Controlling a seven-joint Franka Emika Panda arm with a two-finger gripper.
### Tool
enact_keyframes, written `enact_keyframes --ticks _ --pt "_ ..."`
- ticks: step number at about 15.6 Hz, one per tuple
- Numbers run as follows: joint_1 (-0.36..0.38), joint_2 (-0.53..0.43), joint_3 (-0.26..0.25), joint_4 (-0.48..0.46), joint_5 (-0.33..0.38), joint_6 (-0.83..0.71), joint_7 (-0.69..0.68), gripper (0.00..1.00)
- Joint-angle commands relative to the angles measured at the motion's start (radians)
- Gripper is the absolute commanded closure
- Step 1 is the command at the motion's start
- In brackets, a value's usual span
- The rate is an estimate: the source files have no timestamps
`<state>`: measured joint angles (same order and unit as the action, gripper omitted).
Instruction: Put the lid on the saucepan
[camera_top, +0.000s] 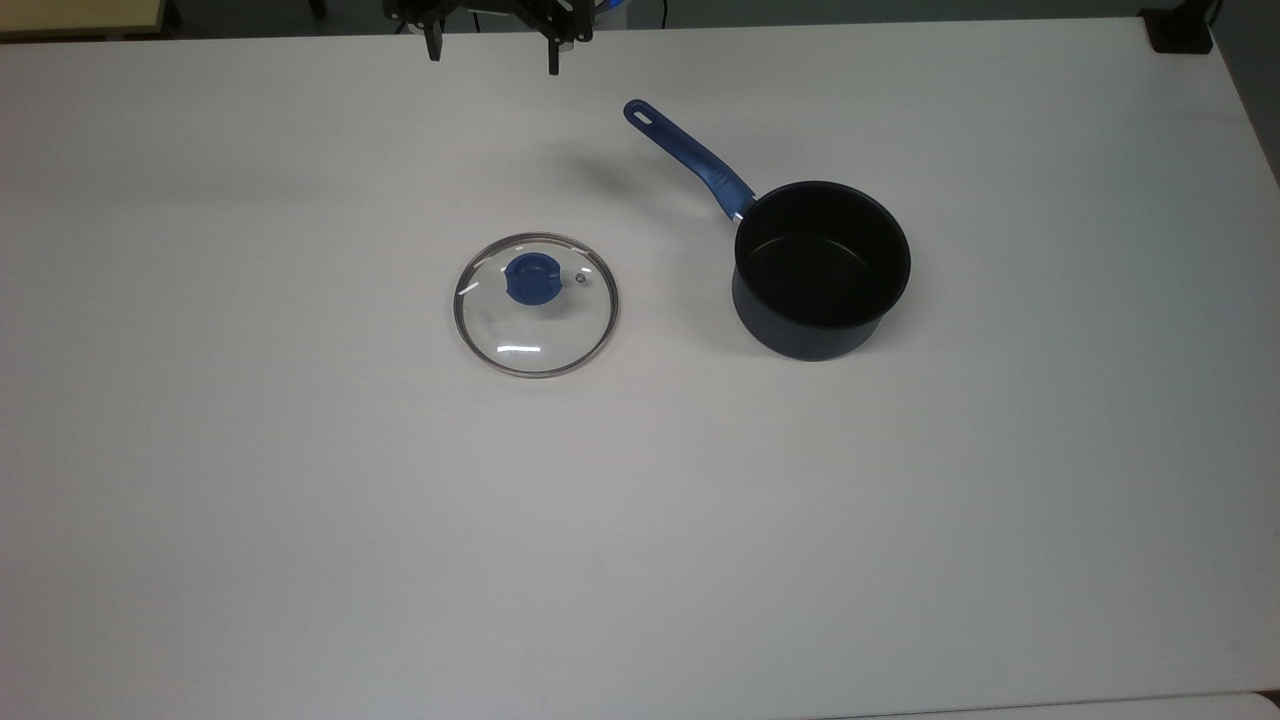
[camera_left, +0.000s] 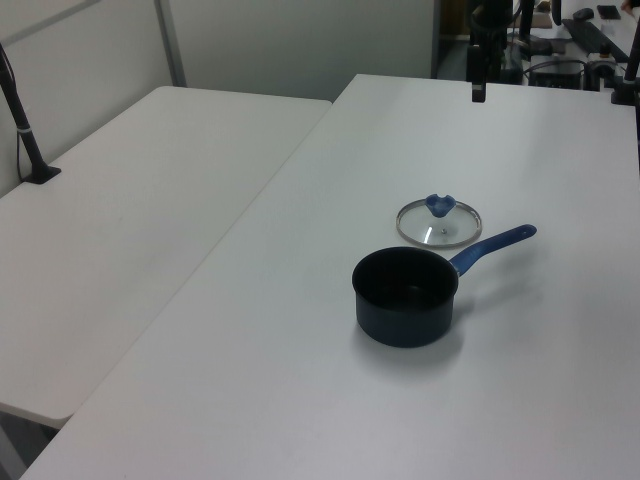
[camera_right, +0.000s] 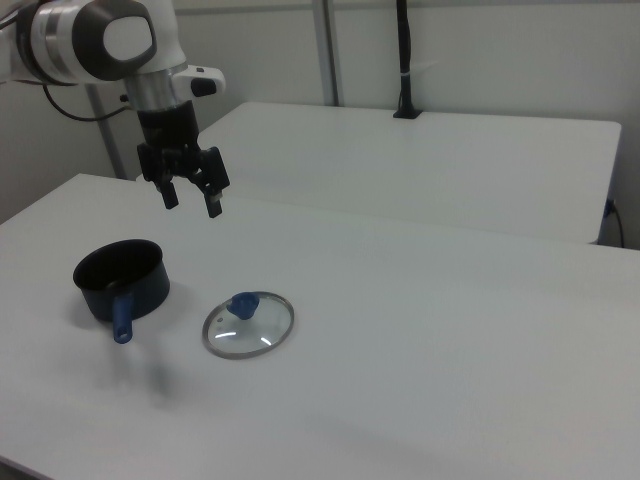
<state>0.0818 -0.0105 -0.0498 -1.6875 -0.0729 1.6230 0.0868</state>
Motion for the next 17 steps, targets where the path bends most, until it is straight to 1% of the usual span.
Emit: enact_keyframes --ticks 1,13,14,17 --pt "0.000 -0.008 0.001 -0.014 -0.002 0.011 -0.002 0.00" --pt "0.001 0.007 0.002 -0.017 -0.008 0.071 -0.007 0.00" --pt "0.004 0.009 0.002 -0.018 -0.021 0.087 -0.013 0.00" --pt "0.009 0.020 0.008 -0.015 -0.022 0.133 -0.018 0.00"
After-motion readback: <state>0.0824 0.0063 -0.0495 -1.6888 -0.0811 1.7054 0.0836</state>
